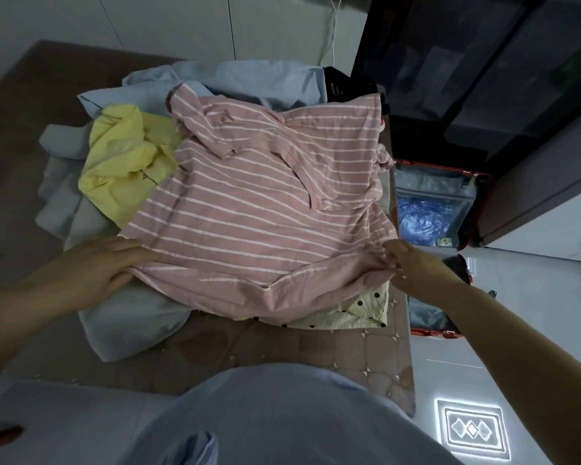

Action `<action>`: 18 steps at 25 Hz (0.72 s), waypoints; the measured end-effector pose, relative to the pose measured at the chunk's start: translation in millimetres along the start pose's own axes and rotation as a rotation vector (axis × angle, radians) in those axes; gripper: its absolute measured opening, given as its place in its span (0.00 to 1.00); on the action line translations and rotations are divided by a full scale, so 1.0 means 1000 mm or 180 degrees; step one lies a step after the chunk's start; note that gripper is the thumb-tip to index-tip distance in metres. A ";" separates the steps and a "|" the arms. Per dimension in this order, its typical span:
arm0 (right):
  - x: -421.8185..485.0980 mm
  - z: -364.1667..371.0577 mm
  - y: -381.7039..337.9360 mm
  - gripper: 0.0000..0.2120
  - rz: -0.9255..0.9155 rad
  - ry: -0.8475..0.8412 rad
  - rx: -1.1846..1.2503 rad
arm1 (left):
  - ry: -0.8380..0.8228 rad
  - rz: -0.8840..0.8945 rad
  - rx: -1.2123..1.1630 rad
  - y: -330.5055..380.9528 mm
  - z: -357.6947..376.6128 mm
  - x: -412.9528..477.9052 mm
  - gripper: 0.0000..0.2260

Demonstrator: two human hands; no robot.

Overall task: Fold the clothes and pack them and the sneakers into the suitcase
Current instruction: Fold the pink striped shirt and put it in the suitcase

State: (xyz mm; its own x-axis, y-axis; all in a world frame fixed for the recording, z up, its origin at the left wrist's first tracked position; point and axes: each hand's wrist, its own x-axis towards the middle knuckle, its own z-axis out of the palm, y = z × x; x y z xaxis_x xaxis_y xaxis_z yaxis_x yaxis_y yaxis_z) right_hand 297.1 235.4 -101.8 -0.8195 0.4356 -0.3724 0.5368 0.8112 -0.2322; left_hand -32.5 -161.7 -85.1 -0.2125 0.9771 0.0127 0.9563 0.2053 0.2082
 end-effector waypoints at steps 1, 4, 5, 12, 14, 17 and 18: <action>0.000 0.007 -0.003 0.20 0.0188 -0.0104 0.0061 | 0.0006 0.0054 0.0004 0.004 0.002 0.001 0.14; 0.002 0.016 -0.005 0.24 0.0161 -0.0019 0.0098 | 0.0220 0.0273 -0.0151 0.012 0.000 0.008 0.17; -0.002 0.013 -0.004 0.20 -0.0003 0.0242 0.0232 | 0.0294 0.0092 -0.0439 0.012 -0.007 0.008 0.12; -0.076 0.006 0.019 0.10 -0.0045 0.1254 0.0355 | 0.0206 -0.0234 -0.0869 0.003 -0.001 -0.023 0.12; -0.076 0.033 0.012 0.11 -0.0035 0.0723 0.0017 | 0.0029 -0.0126 -0.0488 0.012 0.015 -0.021 0.15; -0.070 0.059 0.006 0.18 -0.0316 0.0710 -0.0600 | 0.0074 0.0016 0.0040 0.019 0.027 -0.021 0.15; -0.069 0.057 0.003 0.19 -0.0303 0.0734 -0.0656 | 0.0137 0.0126 0.0263 0.020 0.029 -0.021 0.15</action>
State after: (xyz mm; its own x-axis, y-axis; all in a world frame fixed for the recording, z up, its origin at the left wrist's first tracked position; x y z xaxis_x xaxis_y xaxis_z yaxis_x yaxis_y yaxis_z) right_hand 366.6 185.6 -128.0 -0.9006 0.4120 -0.1389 0.4229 0.9041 -0.0606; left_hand -3.5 -176.4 -109.6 -0.1808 0.9816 0.0617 0.9771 0.1721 0.1252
